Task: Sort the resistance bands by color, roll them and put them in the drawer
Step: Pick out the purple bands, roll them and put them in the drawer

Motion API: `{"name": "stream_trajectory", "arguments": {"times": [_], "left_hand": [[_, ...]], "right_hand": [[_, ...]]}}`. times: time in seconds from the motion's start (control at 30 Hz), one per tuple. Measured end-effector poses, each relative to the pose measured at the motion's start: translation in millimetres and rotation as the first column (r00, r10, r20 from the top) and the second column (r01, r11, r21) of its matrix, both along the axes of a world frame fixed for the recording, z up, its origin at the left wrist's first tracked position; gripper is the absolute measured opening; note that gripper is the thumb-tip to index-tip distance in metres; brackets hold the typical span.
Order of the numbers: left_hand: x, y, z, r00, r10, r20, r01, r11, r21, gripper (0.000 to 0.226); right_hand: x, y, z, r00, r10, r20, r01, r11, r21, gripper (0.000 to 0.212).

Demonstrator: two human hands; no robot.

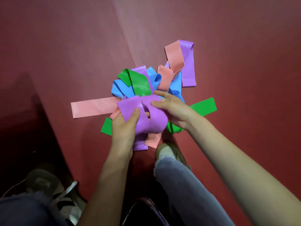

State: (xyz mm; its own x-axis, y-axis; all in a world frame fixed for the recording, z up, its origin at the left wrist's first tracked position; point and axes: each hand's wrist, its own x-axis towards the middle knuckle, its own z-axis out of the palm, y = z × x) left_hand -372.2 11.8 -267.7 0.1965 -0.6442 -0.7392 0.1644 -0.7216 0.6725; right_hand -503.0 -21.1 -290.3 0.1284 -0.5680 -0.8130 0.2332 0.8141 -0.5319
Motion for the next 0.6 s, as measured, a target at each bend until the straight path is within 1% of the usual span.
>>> {"name": "stream_trajectory", "arguments": {"times": [0.03, 0.1, 0.17, 0.23, 0.33, 0.37, 0.5, 0.6], "left_hand": [[-1.6, -1.8, 0.2, 1.0, 0.012, 0.006, -0.012, 1.0, -0.008, 0.036], [-3.4, -3.1, -2.3, 0.999, 0.049, -0.018, -0.049, 0.999, 0.005, 0.039], [-5.7, -2.9, -6.2, 0.997, 0.075, -0.033, -0.074, 0.997, 0.031, 0.034], [-6.1, -1.8, -9.4, 0.995, 0.073, -0.062, -0.072, 0.997, 0.023, 0.028], [-5.2, -3.5, -8.9, 0.996, 0.06, -0.063, -0.06, 0.998, 0.006, 0.017], [-5.4, -5.8, -6.5, 0.996, 0.054, -0.067, -0.055, 0.999, -0.003, 0.016], [-6.6, -13.4, -1.1, 0.991, -0.017, -0.132, 0.011, 0.999, -0.043, 0.026], [-11.4, -14.4, -0.8, 0.993, -0.095, -0.069, 0.09, 0.994, -0.062, 0.029]], "right_hand": [[-0.7, 2.7, 1.3, 1.0, 0.005, -0.008, -0.005, 0.999, -0.042, 0.045], [-1.0, 8.1, 5.1, 1.0, -0.008, -0.028, 0.003, 0.989, -0.146, 0.047], [1.1, 11.3, 12.7, 1.0, -0.002, -0.029, -0.005, 0.969, -0.248, 0.043], [6.2, 13.3, 18.8, 0.999, 0.026, -0.02, -0.031, 0.945, -0.326, 0.036], [15.0, 13.1, 27.9, 0.998, 0.008, -0.057, -0.028, 0.931, -0.364, 0.024], [16.2, 12.7, 29.1, 0.997, -0.008, -0.083, -0.023, 0.928, -0.373, 0.021], [24.7, 9.7, 36.2, 0.987, -0.032, -0.158, -0.032, 0.92, -0.39, 0.018], [34.4, 7.8, 36.3, 0.966, -0.104, -0.238, 0.0, 0.916, -0.402, 0.019]]}}
